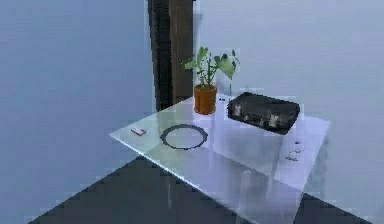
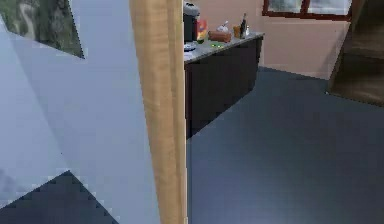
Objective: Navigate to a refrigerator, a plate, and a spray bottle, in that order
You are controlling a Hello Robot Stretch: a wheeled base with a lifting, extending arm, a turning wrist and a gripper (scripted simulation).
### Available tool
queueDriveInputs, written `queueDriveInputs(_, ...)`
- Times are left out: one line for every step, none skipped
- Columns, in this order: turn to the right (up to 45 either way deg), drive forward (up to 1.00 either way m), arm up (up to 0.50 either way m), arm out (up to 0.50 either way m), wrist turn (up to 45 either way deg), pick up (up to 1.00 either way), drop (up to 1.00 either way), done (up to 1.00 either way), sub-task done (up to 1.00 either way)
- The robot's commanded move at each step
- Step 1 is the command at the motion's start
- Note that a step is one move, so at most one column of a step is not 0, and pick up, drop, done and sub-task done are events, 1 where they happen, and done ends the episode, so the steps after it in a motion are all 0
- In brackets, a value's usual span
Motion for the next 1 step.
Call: queueDriveInputs(0.0,0.00,0.00,0.00,0.0,0.00,0.00,0.00,1.00)
